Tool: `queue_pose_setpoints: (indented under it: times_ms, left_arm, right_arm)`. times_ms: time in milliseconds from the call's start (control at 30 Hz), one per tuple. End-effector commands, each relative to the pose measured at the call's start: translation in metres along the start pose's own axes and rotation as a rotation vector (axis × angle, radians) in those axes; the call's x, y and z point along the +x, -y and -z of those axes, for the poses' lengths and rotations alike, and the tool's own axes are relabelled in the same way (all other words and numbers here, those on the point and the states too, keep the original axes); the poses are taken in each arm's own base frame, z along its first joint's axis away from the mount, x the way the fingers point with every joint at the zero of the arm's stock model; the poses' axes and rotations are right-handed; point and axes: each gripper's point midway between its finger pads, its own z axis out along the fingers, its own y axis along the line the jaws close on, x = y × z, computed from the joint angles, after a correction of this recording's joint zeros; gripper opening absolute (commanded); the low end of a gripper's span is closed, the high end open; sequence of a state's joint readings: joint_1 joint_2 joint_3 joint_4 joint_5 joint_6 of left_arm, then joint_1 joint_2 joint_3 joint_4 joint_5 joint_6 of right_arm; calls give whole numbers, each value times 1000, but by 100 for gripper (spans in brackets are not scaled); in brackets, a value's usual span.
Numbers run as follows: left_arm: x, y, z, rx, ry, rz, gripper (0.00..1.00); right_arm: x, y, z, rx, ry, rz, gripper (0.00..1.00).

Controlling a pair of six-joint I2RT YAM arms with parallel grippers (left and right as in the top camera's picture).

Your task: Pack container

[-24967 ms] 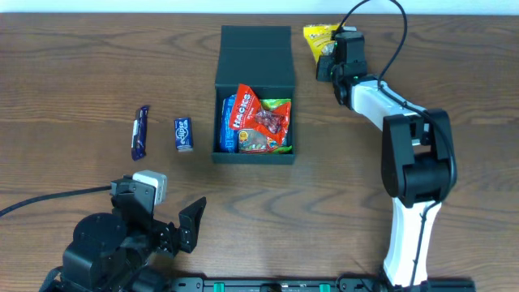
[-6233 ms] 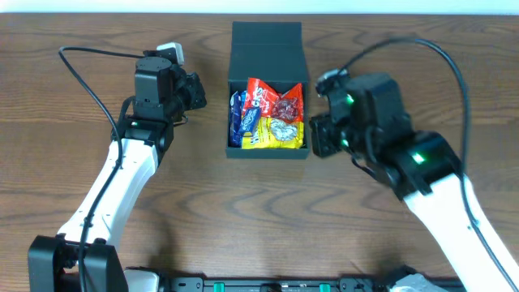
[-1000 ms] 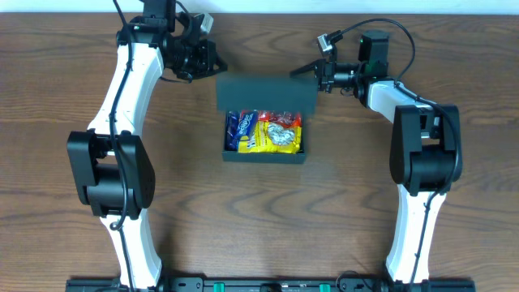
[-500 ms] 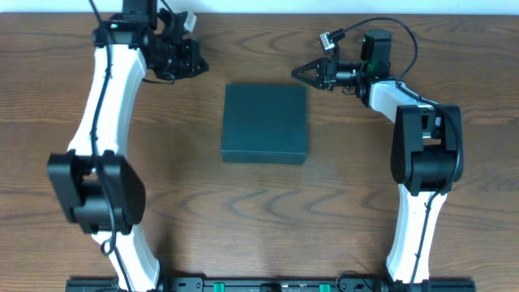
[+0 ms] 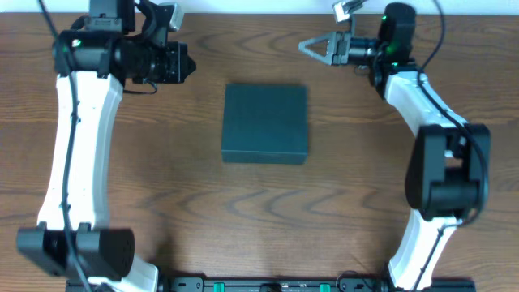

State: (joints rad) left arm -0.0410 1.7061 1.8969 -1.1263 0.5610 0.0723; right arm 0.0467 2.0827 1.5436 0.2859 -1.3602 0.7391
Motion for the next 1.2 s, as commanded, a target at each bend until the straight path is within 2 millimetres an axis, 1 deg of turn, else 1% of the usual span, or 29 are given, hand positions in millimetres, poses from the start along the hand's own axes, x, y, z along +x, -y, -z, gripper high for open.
queue_pose_setpoints:
  times_ms: [0, 100, 133, 267, 300, 400, 500, 567, 633, 733, 767, 800, 867, 900, 933, 967, 1067, 1133, 1167]
  left_arm:
    - [-1, 16, 31, -4, 57, -49, 6]
    - [4, 27, 51, -4, 85, -64, 6]
    - [5, 31, 58, -5, 97, -71, 6]
    - [11, 44, 81, -7, 143, -103, 6]
    - [12, 47, 87, -7, 154, -109, 6]
    - [15, 55, 101, -7, 187, -127, 6]
    - [18, 61, 112, -7, 210, -139, 6]
    - [20, 64, 116, -8, 219, -145, 6]
    - [21, 65, 120, -8, 225, -148, 6]
    - [22, 66, 120, -8, 225, -148, 6]
    - [23, 66, 120, -8, 223, -147, 6]
    - [23, 66, 120, -8, 220, -145, 6]
    - [24, 66, 120, -7, 217, -144, 6]
    - [24, 66, 120, -7, 217, -144, 6]
    - [24, 66, 120, -8, 218, -144, 6]
    - [24, 66, 120, -8, 219, -145, 6]
    - [24, 66, 120, -8, 219, -145, 6]
    - [24, 66, 120, -8, 219, -145, 6]
    - [24, 66, 120, -8, 220, -145, 6]
  right_arm:
    - [-17, -44, 8, -9, 23, 103, 2]
    - [-23, -86, 10, -26, 30, 187, 2]
    - [-24, -103, 10, -34, 31, 222, 2]
    - [-25, -166, 12, -70, 38, 365, 2]
    - [-25, -184, 14, -78, 44, 410, 1]
    - [-22, -229, 22, -93, 67, 522, 2]
    - [-20, -265, 30, -91, 102, 609, 2]
    - [-17, -284, 34, -92, 118, 666, 2]
    - [-14, -298, 35, -94, 130, 695, 9]
    - [-18, -311, 37, -78, 180, 715, 12]
    - [-19, -315, 37, -74, 196, 720, 18]
    - [-21, -319, 37, -68, 215, 725, 27]
    - [-24, -325, 36, -59, 249, 731, 28]
    - [-25, -328, 34, -58, 265, 733, 29]
    - [-26, -331, 32, -57, 278, 734, 33]
    - [-26, -333, 29, -58, 286, 748, 33]
    - [-17, -337, 15, -81, 259, 781, 26]
    - [-7, -331, 4, -76, 222, 773, 25]
    - [-4, -325, -2, -52, 212, 767, 25]
